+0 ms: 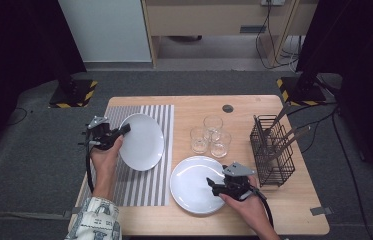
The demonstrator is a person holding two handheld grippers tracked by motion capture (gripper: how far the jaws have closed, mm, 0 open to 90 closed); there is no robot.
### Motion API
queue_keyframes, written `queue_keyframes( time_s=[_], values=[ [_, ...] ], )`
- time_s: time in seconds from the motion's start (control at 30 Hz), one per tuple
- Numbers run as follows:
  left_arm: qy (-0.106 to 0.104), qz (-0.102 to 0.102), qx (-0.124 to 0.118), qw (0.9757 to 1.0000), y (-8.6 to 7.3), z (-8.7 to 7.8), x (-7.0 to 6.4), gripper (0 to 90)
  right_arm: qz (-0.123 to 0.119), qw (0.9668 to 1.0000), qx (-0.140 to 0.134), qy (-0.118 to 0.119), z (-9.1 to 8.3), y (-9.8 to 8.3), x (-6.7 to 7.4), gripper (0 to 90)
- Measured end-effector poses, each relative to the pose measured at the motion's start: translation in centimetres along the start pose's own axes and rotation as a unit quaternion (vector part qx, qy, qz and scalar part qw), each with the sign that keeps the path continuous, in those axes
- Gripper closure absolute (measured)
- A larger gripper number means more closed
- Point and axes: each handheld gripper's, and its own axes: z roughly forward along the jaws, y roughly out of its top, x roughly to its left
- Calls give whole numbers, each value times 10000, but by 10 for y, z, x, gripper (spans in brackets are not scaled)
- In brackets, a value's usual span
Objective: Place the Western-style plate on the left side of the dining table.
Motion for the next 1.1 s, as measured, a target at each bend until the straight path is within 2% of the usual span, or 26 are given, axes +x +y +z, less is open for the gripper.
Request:
queue_keyframes(
  time_s=[0.23,0.43,0.93,1.1],
  values=[
    [70,201,-59,9998,-1,-1,-2,845,1,10000,7,5,0,0,0,240],
    [137,261,-76,9995,-2,-3,0,841,3,10000,14,2,0,0,1,243],
    [256,296,-103,9992,-5,-7,6,829,-7,10000,41,3,1,0,1,234],
    [253,238,-131,9993,-6,-7,8,829,-19,10000,35,25,2,0,2,230]
  ],
)
